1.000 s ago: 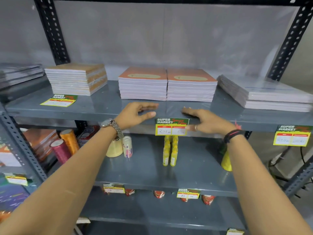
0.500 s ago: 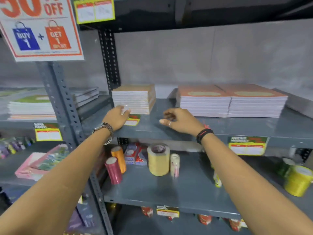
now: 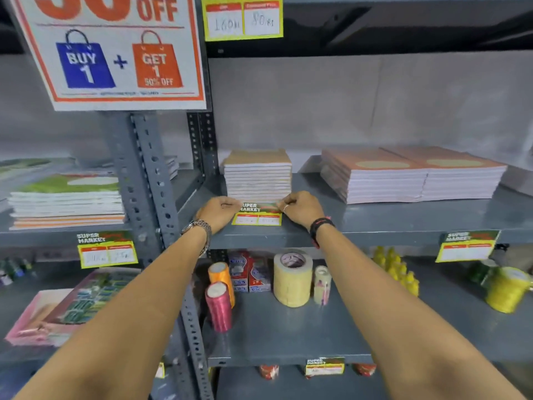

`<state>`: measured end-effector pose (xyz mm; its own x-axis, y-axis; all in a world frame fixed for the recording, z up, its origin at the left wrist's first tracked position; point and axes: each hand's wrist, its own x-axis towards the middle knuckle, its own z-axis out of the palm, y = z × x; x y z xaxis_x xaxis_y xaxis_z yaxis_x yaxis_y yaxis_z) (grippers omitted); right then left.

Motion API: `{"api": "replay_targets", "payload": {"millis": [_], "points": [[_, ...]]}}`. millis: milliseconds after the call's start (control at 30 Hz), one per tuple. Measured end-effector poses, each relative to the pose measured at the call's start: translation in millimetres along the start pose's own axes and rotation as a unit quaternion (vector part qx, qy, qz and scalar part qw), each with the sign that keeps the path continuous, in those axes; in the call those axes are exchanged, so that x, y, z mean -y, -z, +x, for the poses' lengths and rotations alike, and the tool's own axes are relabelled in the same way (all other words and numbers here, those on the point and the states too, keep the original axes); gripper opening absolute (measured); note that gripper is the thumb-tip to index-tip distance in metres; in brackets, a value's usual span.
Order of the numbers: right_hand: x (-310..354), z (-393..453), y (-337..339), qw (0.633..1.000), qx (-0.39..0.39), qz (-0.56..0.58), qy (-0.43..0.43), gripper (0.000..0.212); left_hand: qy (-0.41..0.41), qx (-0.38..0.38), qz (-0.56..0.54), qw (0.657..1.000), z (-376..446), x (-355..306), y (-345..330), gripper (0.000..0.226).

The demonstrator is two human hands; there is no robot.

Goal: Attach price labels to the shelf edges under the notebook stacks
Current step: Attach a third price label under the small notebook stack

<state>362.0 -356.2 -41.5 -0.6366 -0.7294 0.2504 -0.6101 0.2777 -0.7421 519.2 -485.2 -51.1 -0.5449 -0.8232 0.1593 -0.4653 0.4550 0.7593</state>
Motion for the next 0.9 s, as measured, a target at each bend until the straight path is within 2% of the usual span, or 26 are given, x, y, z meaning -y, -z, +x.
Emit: {"api": "replay_targets", "payload": {"millis": [133,200,333,467,633,900], "points": [[5,-9,2,0.991,-0.009,0.136,-0.005,0.01,-0.034,-0.035,-0.131,0.99,-4,-2,3,0.027],[6,-24,11,0.987,-0.004,0.155,0.029,0.017,-0.081,-0.05,-0.156,0.983,-17,0,8,0.024],[-8,-66,27,0.993,0.024,0.059,0.097,0.013,-0.179,-0.089,-0.056,0.978,-60,17,9,0.017],[-19,-87,21,0.989,0.0,0.01,0.146,0.008,-0.241,-0.103,0.022,0.965,-80,30,6,0.021],[-19,-88,14,0.984,-0.025,-0.036,0.172,0.009,-0.243,-0.107,0.033,0.963,-80,33,6,0.03],[-20,-90,8,0.984,-0.06,-0.055,0.161,0.009,-0.247,-0.116,0.029,0.962,-77,33,3,0.016]]}}
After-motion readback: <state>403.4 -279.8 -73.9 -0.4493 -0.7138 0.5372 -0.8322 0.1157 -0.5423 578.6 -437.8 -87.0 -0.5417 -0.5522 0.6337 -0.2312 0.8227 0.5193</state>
